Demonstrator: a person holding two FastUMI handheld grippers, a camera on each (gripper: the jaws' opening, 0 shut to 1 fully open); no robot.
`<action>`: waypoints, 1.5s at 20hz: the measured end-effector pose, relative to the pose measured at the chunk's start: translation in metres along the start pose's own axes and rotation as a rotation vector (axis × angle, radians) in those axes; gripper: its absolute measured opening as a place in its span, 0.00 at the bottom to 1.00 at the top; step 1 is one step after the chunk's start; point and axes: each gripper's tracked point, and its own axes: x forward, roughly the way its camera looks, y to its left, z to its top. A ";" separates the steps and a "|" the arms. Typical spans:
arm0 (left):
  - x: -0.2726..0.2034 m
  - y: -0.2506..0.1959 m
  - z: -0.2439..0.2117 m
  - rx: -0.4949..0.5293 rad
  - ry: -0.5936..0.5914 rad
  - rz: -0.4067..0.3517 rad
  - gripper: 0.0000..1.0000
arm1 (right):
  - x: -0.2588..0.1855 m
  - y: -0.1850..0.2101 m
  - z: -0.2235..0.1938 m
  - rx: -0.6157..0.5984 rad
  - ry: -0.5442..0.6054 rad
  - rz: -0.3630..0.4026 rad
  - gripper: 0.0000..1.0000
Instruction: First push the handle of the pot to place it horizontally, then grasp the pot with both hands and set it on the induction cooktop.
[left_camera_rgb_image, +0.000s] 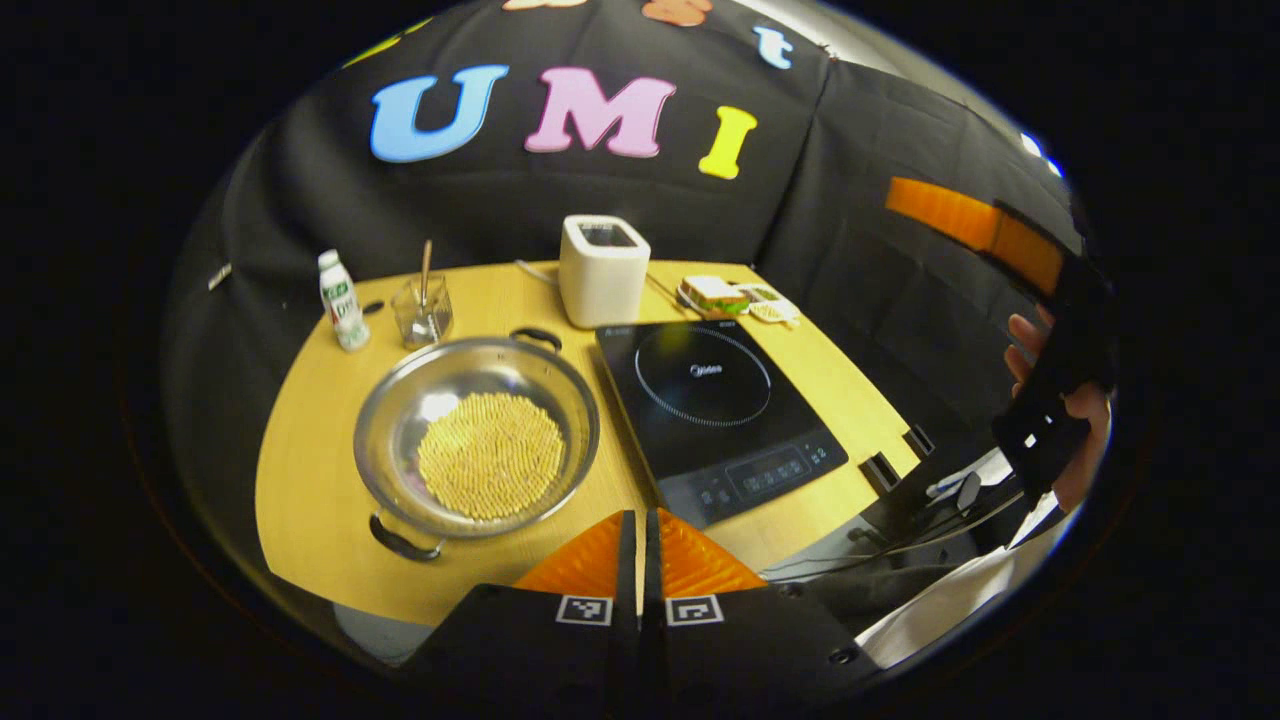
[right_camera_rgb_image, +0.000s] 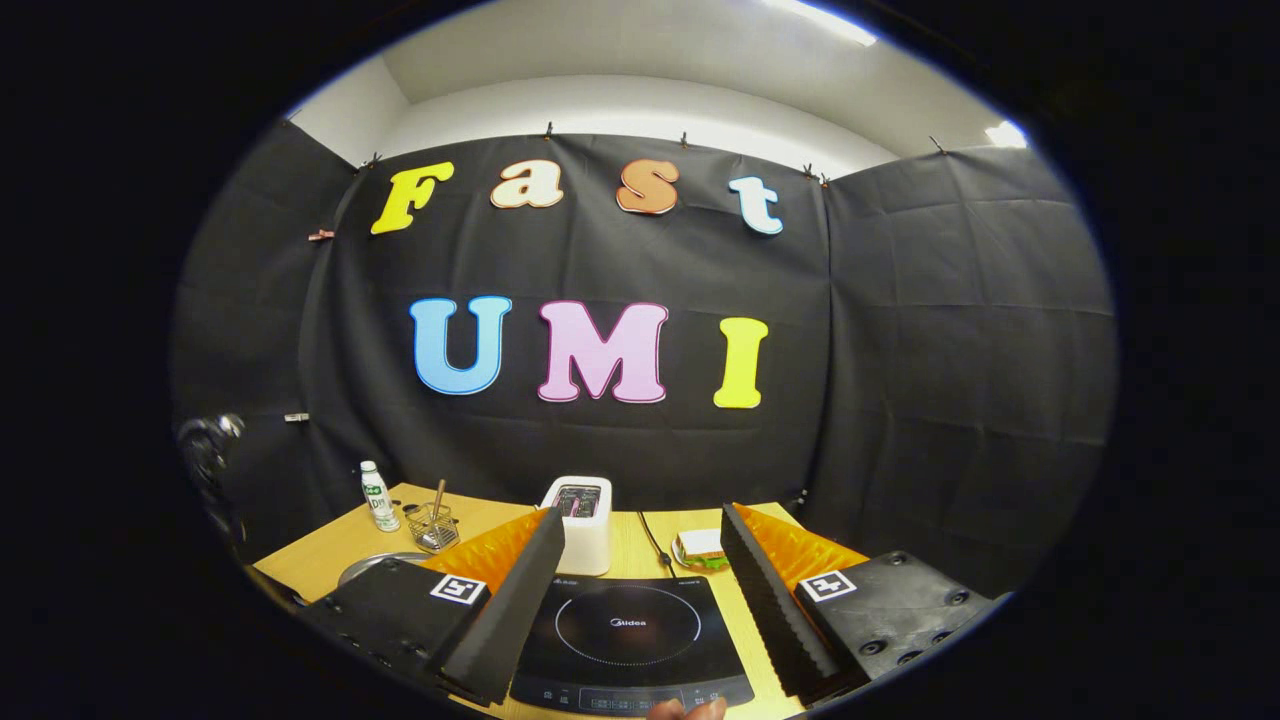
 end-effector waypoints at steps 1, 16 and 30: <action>0.004 0.008 -0.011 -0.028 0.048 -0.001 0.05 | 0.001 -0.001 0.000 0.001 0.003 -0.003 0.98; 0.039 0.137 -0.063 -0.128 0.389 0.087 0.05 | 0.003 -0.018 -0.013 0.029 0.041 -0.033 0.98; 0.044 0.214 -0.064 -0.152 0.387 0.213 0.05 | -0.001 -0.032 -0.021 0.025 0.071 -0.066 0.98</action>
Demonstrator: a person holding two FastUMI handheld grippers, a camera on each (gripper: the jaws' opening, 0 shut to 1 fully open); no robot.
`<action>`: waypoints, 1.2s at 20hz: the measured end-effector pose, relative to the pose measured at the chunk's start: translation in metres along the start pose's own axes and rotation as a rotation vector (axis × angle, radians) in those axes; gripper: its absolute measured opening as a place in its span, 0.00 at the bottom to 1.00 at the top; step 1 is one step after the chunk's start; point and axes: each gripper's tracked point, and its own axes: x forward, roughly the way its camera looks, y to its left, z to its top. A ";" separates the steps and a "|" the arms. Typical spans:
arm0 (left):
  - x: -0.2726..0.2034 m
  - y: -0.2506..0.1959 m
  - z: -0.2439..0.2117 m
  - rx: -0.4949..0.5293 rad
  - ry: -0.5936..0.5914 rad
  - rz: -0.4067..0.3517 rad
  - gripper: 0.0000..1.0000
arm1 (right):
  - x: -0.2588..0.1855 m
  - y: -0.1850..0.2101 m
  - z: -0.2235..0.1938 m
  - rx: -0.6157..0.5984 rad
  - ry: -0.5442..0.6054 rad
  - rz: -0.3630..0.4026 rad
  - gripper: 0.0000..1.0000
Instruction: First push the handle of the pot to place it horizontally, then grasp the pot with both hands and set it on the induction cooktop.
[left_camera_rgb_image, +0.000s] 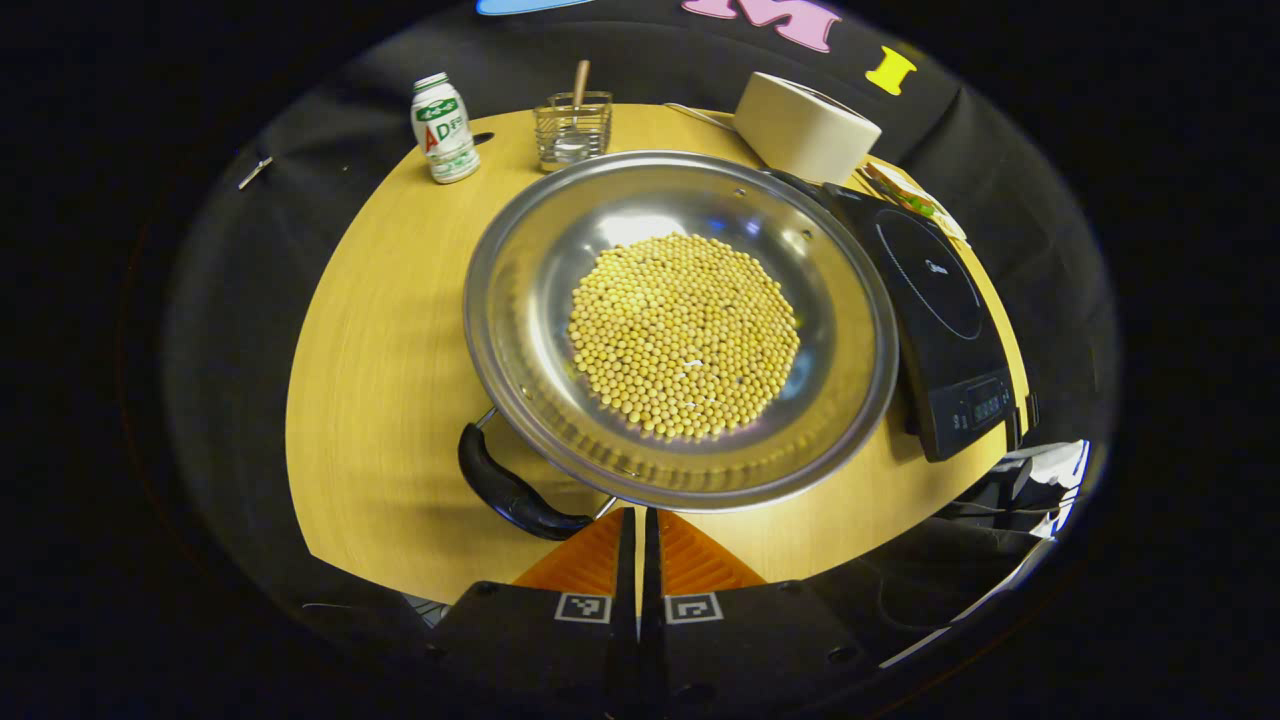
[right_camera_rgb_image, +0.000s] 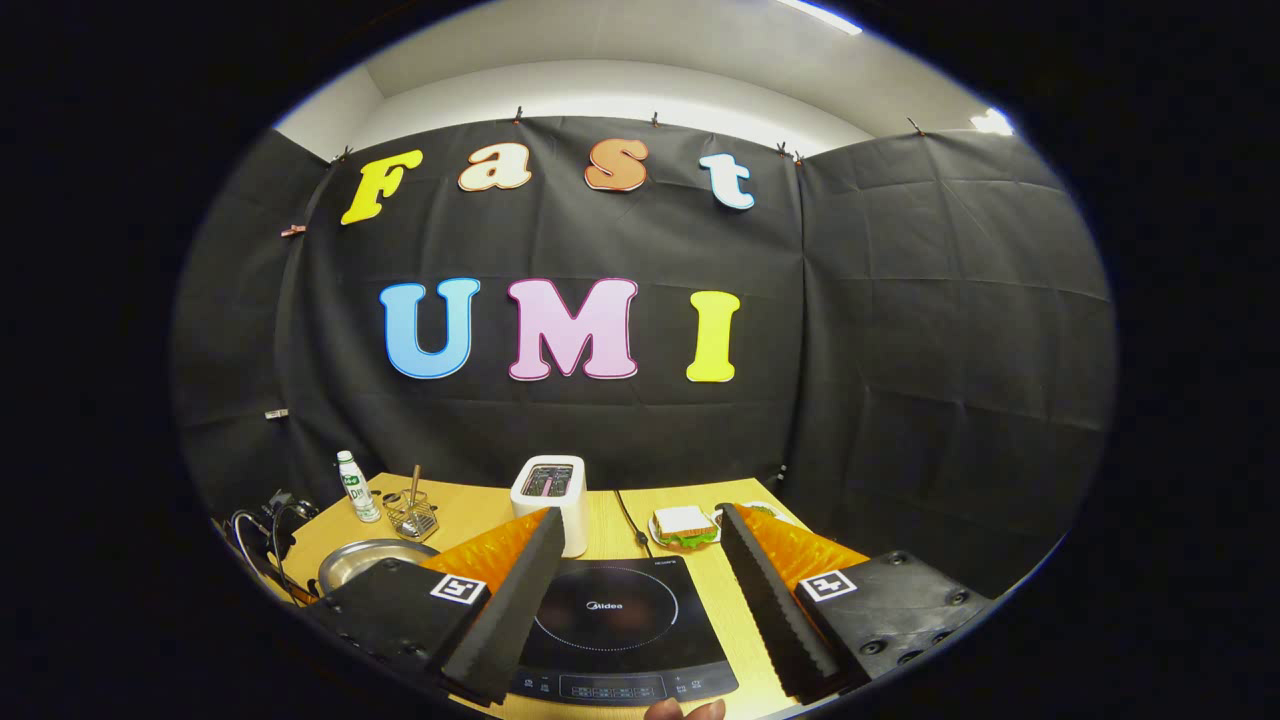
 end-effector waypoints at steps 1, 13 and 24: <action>0.001 0.009 0.004 -0.023 -0.008 0.013 0.05 | -0.001 0.001 -0.003 -0.002 0.005 0.002 0.98; 0.014 0.100 0.045 -0.173 -0.072 0.151 0.05 | -0.007 0.016 -0.012 -0.046 0.035 0.019 0.98; 0.031 0.149 0.099 -0.085 -0.157 0.289 0.05 | -0.015 0.041 -0.035 -0.079 0.098 0.076 0.98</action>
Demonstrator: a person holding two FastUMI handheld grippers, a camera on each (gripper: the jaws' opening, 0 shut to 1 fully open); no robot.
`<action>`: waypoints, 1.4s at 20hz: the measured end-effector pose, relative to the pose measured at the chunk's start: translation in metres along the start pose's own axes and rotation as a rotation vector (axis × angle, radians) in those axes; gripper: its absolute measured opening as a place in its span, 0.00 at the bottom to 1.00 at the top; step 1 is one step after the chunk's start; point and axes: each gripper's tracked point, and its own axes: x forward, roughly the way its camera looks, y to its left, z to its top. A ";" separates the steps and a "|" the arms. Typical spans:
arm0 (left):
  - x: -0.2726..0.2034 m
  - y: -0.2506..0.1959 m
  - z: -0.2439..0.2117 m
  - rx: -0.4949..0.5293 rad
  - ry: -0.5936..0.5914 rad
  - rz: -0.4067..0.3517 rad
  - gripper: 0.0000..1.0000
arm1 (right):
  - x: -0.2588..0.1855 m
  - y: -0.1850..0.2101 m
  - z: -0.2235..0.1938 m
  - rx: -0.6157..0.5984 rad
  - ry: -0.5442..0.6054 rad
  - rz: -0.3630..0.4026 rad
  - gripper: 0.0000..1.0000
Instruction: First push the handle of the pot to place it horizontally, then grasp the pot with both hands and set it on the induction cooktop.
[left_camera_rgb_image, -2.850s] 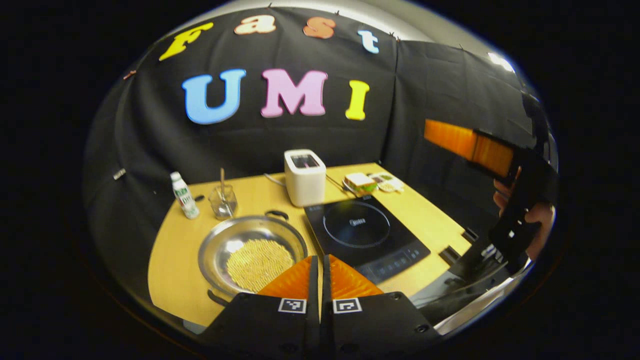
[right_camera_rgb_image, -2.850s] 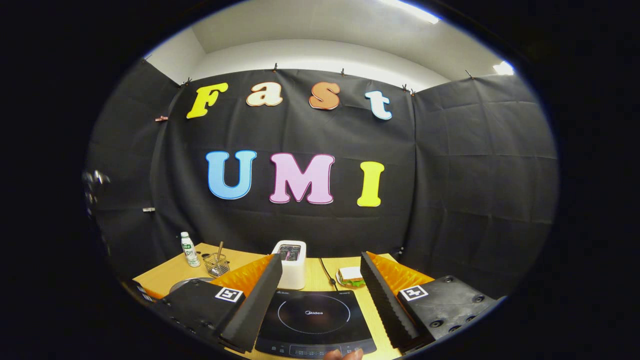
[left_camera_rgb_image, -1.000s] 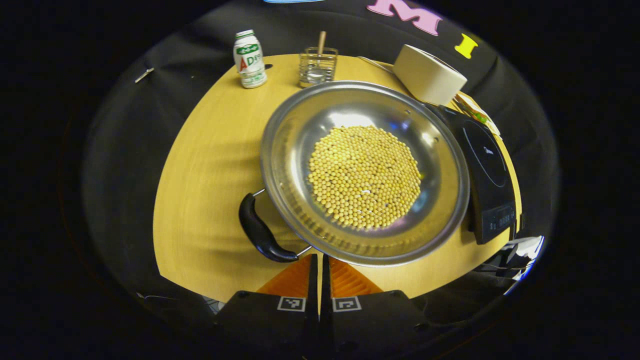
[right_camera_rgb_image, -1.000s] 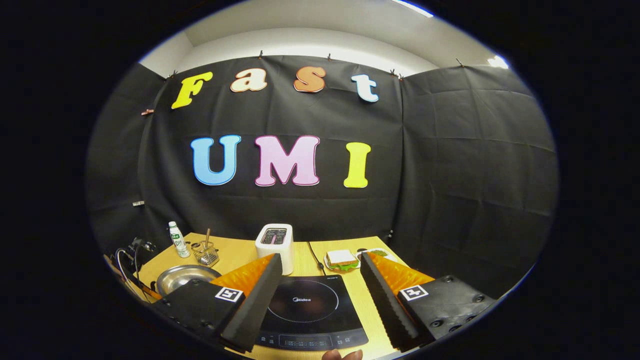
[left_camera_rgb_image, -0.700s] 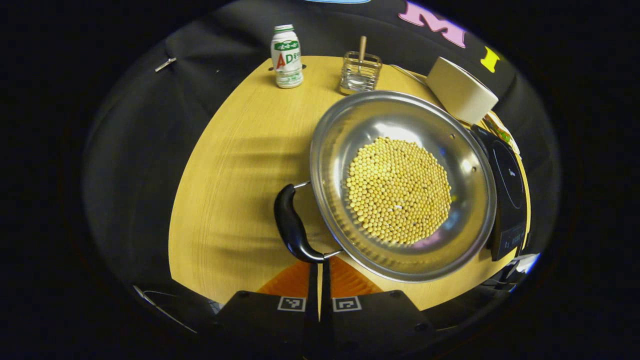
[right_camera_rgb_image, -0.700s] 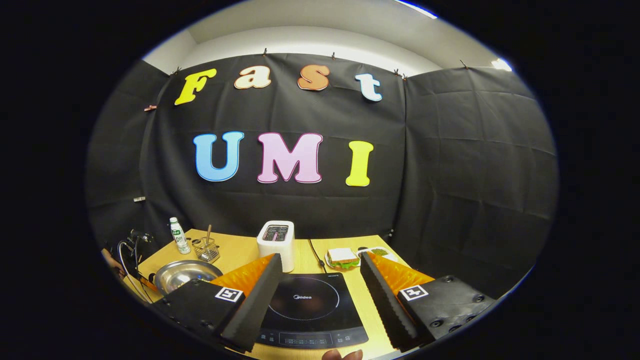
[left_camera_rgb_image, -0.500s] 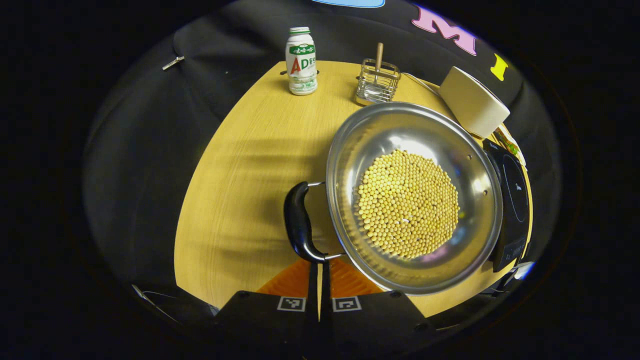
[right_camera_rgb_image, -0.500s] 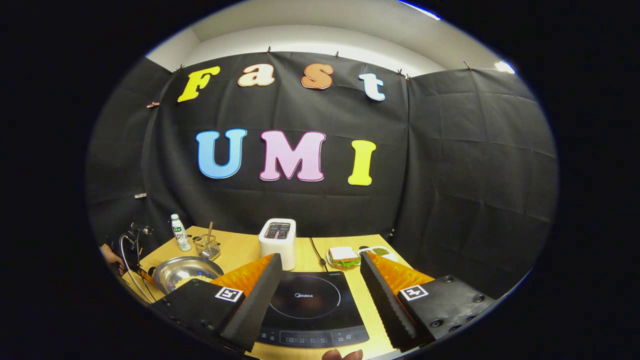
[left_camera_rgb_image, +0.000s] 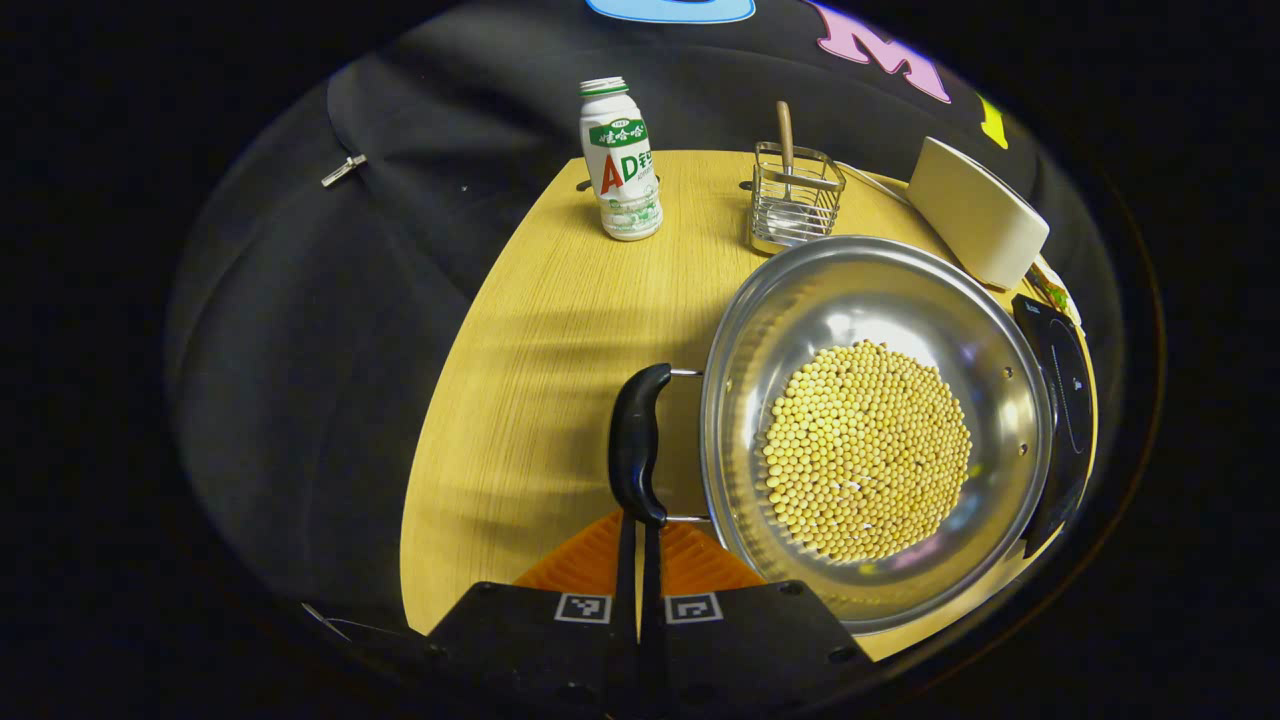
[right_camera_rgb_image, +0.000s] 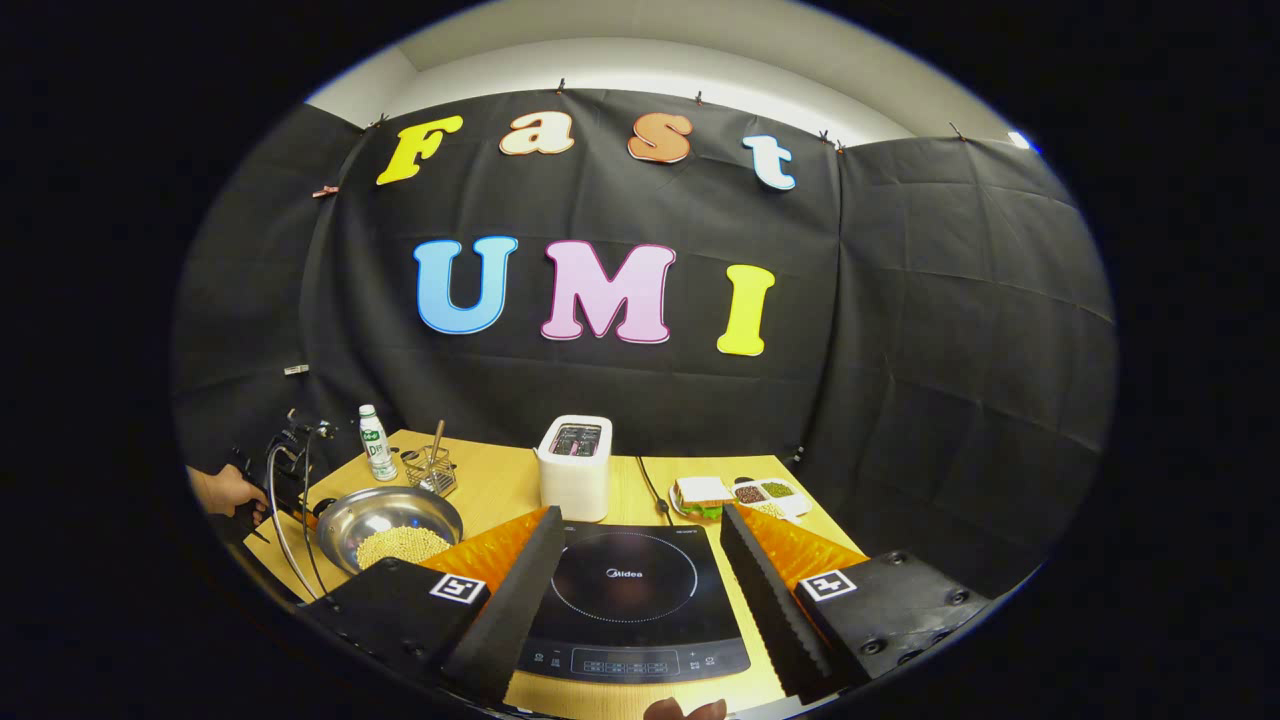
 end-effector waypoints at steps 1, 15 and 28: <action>0.003 0.001 0.003 0.005 -0.010 0.007 0.05 | 0.000 0.004 -0.002 -0.002 0.006 0.007 0.98; -0.056 0.033 0.005 -0.047 -0.261 0.070 0.05 | 0.054 0.093 -0.047 0.034 0.187 0.206 0.98; -0.030 -0.003 0.042 -0.028 -0.358 -0.112 0.96 | 0.137 0.207 -0.154 0.121 0.534 0.312 0.99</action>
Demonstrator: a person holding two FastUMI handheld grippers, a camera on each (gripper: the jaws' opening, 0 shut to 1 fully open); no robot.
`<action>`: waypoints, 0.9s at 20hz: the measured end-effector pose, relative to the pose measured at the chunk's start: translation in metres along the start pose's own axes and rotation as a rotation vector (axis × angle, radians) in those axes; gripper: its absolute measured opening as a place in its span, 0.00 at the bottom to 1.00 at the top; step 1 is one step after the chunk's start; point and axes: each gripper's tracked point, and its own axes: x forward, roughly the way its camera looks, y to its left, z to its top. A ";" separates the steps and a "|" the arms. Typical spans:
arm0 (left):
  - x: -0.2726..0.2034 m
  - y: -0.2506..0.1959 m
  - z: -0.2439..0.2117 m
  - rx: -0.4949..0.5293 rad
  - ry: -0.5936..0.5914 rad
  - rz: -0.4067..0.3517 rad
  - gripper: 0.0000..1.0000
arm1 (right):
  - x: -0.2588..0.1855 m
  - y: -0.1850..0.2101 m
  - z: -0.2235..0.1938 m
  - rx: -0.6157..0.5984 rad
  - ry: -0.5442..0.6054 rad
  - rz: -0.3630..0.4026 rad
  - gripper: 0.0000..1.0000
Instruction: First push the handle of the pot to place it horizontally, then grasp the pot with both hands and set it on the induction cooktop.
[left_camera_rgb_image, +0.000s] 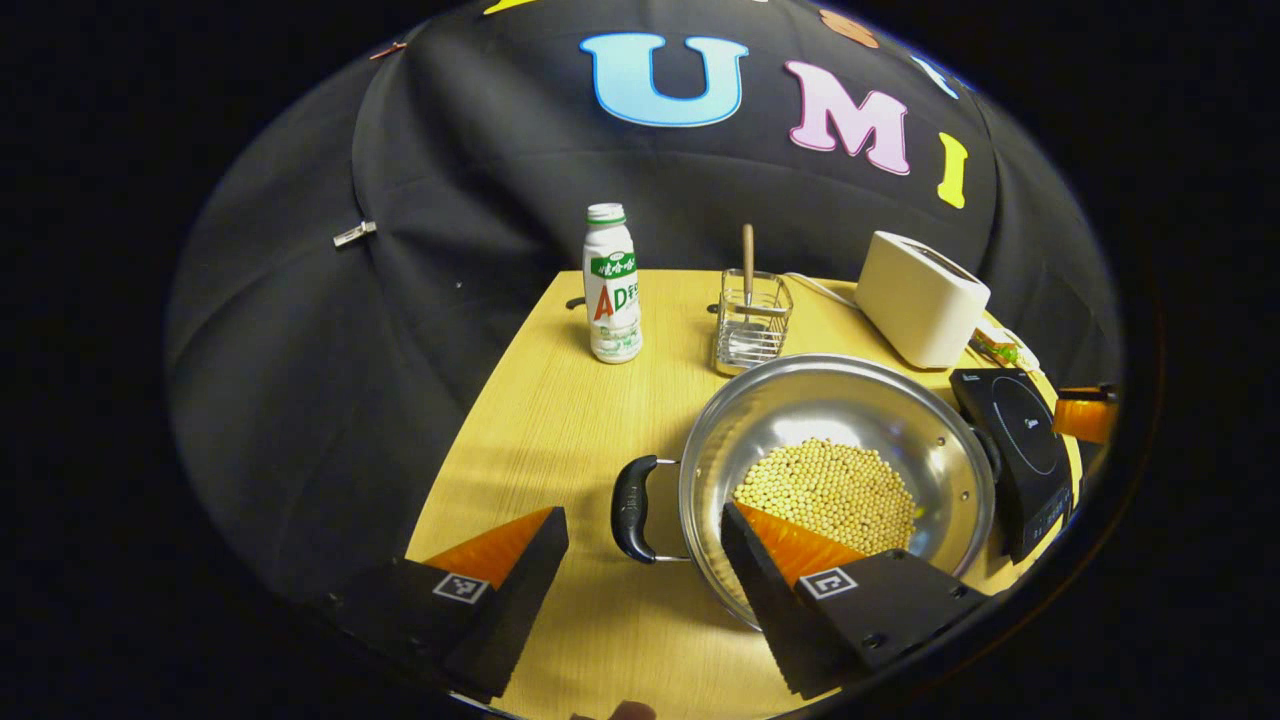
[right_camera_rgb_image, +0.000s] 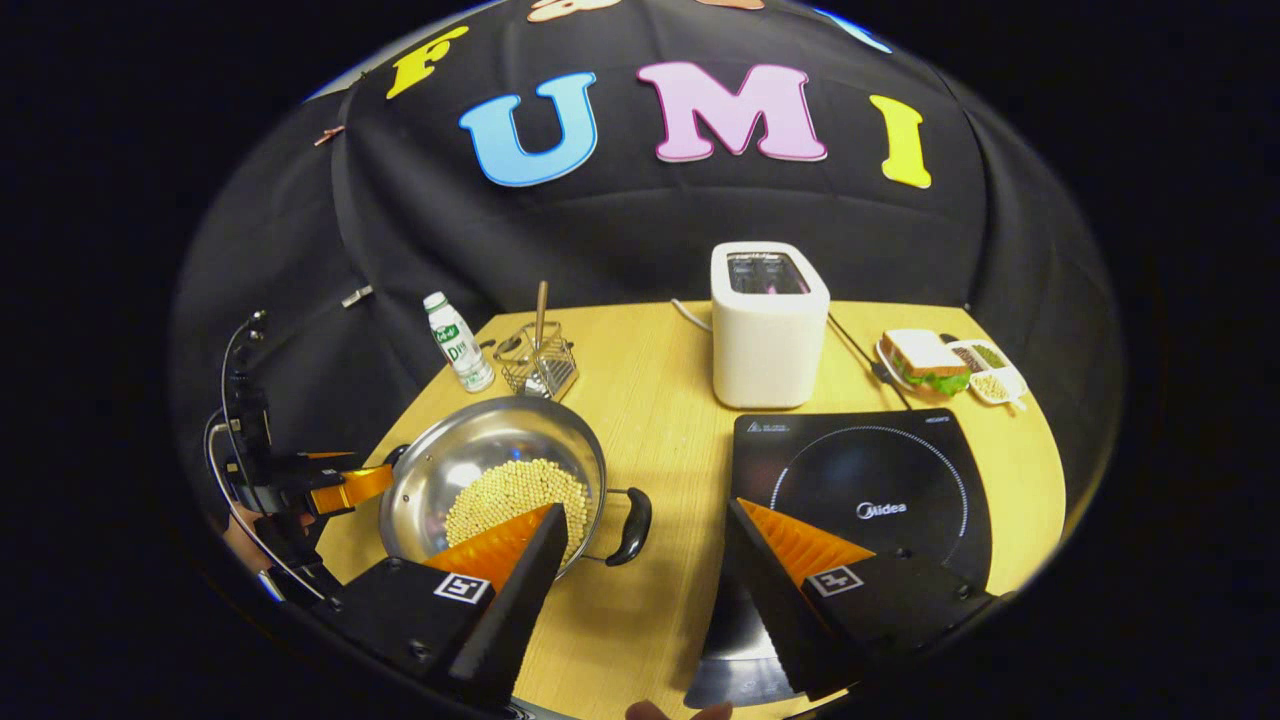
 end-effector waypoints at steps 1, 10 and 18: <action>0.008 0.000 -0.004 0.000 0.020 -0.006 0.97 | 0.010 0.004 -0.008 0.012 0.033 0.002 0.99; 0.052 -0.010 -0.009 0.009 0.079 -0.047 0.95 | 0.079 0.003 -0.040 0.028 0.180 -0.039 0.94; 0.063 -0.011 -0.012 0.012 0.087 -0.044 0.72 | 0.113 0.012 -0.054 0.068 0.231 -0.050 0.71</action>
